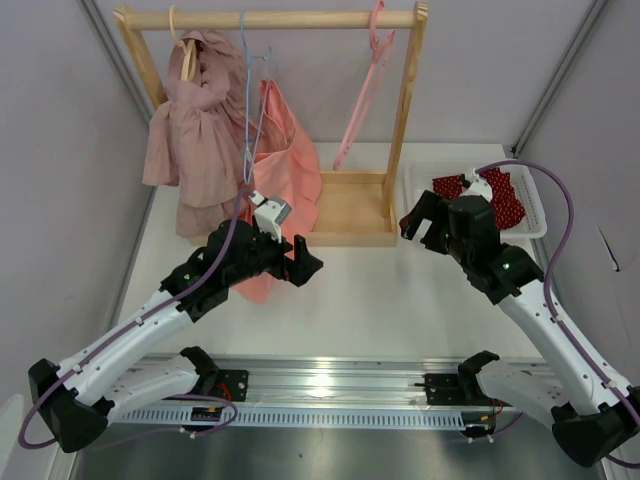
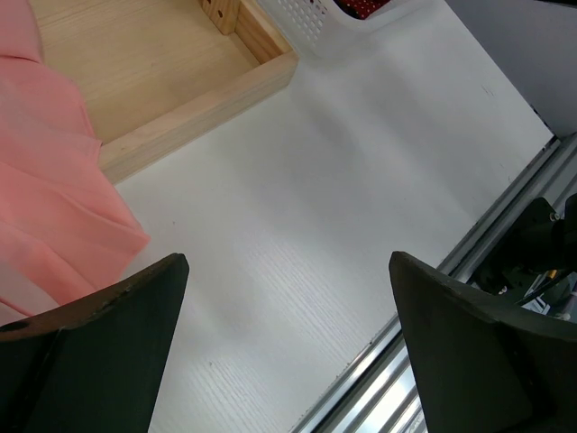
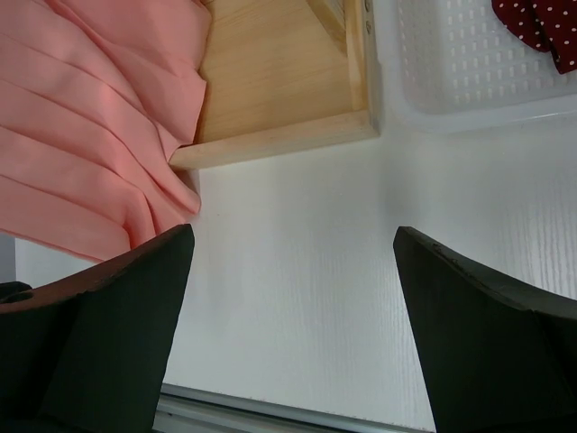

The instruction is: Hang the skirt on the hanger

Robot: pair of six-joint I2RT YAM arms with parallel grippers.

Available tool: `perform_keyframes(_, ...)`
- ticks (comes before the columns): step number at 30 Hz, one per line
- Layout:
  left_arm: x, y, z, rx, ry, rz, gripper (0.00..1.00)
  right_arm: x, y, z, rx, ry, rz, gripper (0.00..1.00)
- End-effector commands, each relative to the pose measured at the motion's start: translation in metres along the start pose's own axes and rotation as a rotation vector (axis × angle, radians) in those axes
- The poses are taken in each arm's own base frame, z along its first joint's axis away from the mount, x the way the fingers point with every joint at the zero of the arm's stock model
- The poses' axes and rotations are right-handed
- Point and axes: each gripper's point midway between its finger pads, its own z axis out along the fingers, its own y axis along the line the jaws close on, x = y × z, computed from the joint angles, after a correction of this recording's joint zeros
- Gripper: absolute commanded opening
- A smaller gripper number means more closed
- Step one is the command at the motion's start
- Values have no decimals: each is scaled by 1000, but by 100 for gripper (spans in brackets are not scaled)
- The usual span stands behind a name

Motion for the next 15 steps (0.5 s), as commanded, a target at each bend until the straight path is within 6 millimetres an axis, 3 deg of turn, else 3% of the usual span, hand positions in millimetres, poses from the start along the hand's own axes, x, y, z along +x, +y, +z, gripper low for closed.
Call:
perform_keyframes(1, -8, -7, 0, 29, -21, 17, 99, -11, 5, -5, -30, -43, 3, 99)
perform_keyframes(8, -5, -9, 1, 42, -9, 16, 99, -6, 8, 2, -21, 14, -29, 99)
perform_keyframes(11, -7, -10, 0, 48, -13, 17, 99, -11, 6, 14, 0, 39, -49, 99)
perform_keyframes(12, -7, -11, 0, 52, -12, 17, 99, -22, -7, 22, 39, 31, -24, 100)
perform_keyframes(13, -7, -12, -1, 56, -12, 17, 99, -34, -3, 24, 9, 39, 0, 99)
perform_keyframes(14, -6, -12, 0, 57, -11, 17, 99, -35, -12, 42, 28, 80, 28, 98)
perform_keyframes(15, -7, -14, -1, 65, -11, 17, 99, -57, -35, 50, 54, 61, 98, 96)
